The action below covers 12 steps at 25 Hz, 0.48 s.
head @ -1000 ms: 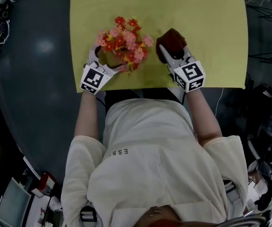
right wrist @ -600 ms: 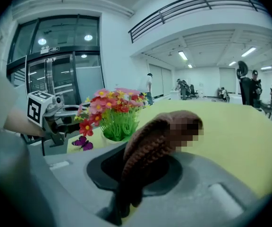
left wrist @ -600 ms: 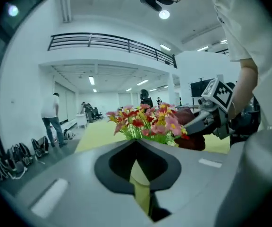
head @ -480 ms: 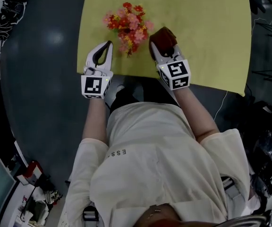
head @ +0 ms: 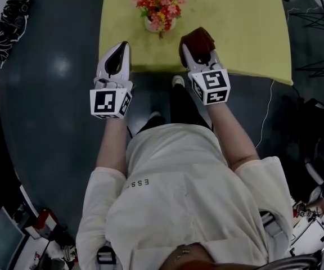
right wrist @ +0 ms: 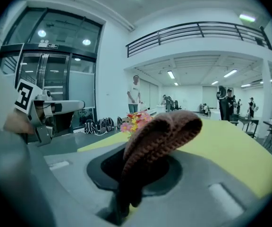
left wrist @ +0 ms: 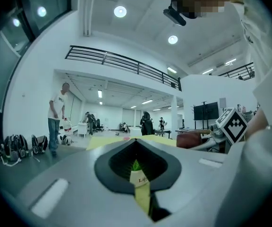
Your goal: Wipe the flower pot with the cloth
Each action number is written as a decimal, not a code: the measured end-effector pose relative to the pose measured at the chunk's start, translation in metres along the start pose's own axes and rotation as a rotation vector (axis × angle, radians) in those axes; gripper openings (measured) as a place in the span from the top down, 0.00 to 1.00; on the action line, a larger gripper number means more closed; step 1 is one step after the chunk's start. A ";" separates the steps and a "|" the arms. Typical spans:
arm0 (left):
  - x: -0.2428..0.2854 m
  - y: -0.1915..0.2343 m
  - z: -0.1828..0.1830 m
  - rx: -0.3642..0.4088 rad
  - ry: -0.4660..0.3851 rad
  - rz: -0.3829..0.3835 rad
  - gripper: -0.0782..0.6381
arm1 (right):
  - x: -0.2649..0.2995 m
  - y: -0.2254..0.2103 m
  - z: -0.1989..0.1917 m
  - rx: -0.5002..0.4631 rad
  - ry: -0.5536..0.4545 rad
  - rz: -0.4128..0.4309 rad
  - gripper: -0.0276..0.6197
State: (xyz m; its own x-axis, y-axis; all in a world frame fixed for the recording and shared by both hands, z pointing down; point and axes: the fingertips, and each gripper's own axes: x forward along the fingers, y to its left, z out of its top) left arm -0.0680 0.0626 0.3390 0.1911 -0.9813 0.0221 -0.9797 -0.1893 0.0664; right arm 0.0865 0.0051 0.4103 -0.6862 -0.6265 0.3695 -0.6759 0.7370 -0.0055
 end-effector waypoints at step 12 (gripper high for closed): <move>-0.095 -0.036 0.008 -0.008 0.001 -0.043 0.87 | -0.091 0.081 -0.021 -0.010 -0.019 -0.054 0.88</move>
State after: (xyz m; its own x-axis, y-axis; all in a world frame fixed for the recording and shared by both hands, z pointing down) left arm -0.0513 0.1621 0.3261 0.2327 -0.9723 0.0205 -0.9701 -0.2306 0.0751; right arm 0.0996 0.1273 0.3954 -0.6538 -0.6700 0.3515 -0.7094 0.7044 0.0231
